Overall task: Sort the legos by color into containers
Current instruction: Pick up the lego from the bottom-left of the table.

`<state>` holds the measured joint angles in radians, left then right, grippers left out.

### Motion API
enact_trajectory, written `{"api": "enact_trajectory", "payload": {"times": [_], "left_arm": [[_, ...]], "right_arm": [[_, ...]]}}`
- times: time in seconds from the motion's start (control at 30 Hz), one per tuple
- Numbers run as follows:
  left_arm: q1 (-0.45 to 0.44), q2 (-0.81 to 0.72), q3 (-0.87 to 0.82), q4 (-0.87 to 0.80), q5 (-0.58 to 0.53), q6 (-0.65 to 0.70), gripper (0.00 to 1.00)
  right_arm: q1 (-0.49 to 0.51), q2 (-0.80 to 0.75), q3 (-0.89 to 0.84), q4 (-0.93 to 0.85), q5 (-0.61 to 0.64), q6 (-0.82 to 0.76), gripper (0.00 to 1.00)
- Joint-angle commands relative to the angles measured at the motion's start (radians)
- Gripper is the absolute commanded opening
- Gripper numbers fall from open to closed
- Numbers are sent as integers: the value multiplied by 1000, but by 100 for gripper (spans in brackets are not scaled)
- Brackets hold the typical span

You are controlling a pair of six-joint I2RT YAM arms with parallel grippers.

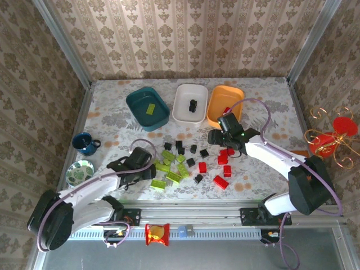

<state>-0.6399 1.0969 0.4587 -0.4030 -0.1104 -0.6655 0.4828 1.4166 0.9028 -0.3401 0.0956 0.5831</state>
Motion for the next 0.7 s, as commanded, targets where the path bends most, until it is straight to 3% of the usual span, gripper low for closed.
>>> {"api": "enact_trajectory", "payload": {"times": [0.0, 0.3, 0.47, 0.6, 0.67], "left_arm": [[21, 73, 48, 62, 10, 54, 65], [22, 185, 92, 152, 26, 88, 68], [32, 230, 150, 153, -47, 122, 72], [40, 284, 180, 174, -68, 149, 71], [40, 313, 186, 185, -53, 153, 66]], "right_arm": [[7, -3, 24, -28, 8, 1, 67], [7, -10, 15, -33, 24, -3, 67], [7, 2, 22, -27, 15, 0, 67], [7, 5, 18, -26, 13, 1, 67], [7, 2, 12, -27, 15, 1, 67]]}}
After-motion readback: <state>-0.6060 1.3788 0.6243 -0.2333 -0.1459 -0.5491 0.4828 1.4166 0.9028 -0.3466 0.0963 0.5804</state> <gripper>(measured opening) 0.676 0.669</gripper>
